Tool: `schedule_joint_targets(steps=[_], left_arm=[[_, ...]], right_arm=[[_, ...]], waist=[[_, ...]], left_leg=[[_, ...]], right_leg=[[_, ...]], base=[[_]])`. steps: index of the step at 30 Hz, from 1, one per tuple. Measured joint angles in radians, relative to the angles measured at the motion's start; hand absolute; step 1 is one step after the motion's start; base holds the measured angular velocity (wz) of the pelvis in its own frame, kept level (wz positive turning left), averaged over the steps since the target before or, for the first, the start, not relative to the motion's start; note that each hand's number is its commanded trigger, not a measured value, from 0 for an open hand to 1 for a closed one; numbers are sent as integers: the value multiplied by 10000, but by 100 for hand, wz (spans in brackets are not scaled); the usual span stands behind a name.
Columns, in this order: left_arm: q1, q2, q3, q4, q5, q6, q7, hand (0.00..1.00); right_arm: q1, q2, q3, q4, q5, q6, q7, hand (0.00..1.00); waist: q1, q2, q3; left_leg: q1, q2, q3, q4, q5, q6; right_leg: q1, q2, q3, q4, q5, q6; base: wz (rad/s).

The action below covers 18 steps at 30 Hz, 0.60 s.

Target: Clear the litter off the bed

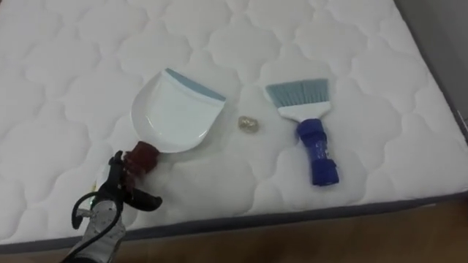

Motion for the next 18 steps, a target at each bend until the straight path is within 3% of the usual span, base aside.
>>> schedule_joint_targets(steps=[5, 9, 12, 18], left_arm=[[-160, 151, -202, 112, -537, -9, 143, 0], [-504, 183, -213, 271, -807, -19, 148, 0], [-923, 281, -208, 214, -804, -83, 234, 0], [-1281, 374, -211, 178, -819, -161, 428, 0]], right_arm=[[-9, 11, 138, 90, 238, -93, -108, 0], [-16, -46, 205, 109, 476, -92, -168, 0], [-38, -123, 206, 91, 473, -97, -167, 0], [15, -233, 355, 139, 469, -60, -186, 0]], waist=[[-110, 62, 29], [-154, 285, 180], [-116, 391, 223], [-179, 412, 210]], left_leg=[[-388, 100, -6, 226, -3, 5], [-717, 105, -18, 537, -49, 71], [-1060, 92, -4, 762, -62, 94], [-1148, -58, 11, 891, -58, 118]], right_leg=[[-380, -16, -89, 275, 21, -29], [-650, -45, -108, 480, -1, -46], [-1024, -112, -64, 693, -70, -31], [-1284, -327, -71, 1193, -246, -4]], base=[[0], [2], [-1], [1]])
